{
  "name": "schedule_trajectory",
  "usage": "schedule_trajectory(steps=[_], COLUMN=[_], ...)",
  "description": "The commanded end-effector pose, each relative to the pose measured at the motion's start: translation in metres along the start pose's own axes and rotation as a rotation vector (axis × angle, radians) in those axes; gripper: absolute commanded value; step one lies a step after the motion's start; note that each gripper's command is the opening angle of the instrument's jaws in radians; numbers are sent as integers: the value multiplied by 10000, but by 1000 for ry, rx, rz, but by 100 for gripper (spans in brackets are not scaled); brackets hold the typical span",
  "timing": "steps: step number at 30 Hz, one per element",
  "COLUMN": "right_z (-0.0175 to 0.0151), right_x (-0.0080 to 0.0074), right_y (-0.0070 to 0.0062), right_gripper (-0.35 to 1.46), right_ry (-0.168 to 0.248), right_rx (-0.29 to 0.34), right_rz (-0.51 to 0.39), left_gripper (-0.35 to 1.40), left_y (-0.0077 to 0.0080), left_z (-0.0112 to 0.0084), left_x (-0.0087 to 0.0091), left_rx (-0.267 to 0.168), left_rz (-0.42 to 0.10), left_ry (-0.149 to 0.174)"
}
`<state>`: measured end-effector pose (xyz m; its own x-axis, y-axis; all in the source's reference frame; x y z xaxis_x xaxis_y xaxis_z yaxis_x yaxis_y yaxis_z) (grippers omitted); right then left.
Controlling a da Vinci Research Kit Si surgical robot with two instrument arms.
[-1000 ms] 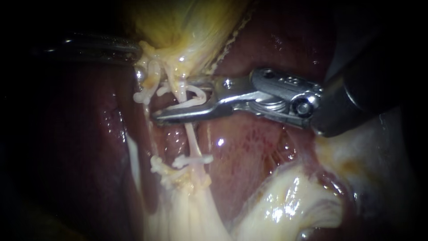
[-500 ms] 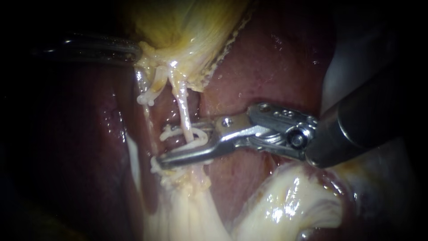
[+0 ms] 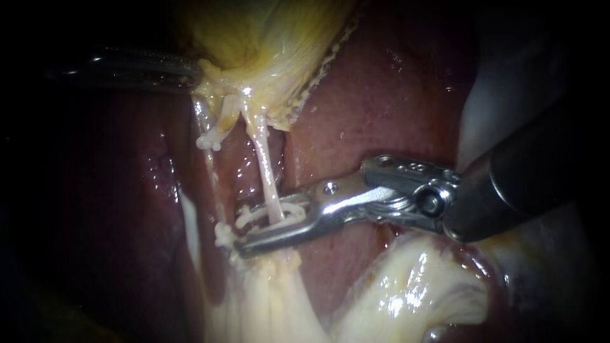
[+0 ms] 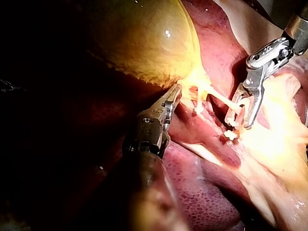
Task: Clipping second clip right tube
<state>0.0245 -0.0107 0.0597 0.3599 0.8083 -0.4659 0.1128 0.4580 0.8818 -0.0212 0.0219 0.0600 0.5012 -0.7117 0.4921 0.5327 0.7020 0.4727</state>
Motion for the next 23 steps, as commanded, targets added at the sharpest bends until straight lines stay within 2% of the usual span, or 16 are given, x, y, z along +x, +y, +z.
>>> schedule_trajectory(steps=[1,3,9,18,23], right_z=[-2,-3,-4,-6,-7], right_x=[0,2,3,2,2], right_y=[0,-1,-1,3,4], right_gripper=[-22,-35,-35,-35,-35], right_ry=[-9,-17,-48,-41,-43], right_rx=[12,23,55,46,44], right_rz=[8,17,13,12,12], left_gripper=[-35,-35,-35,-35,-35], left_y=[0,0,0,0,1], left_z=[0,0,0,0,-2], left_x=[0,0,0,0,0], left_rx=[0,0,0,0,28], left_rz=[0,0,0,-18,-30], left_ry=[0,0,0,0,1])
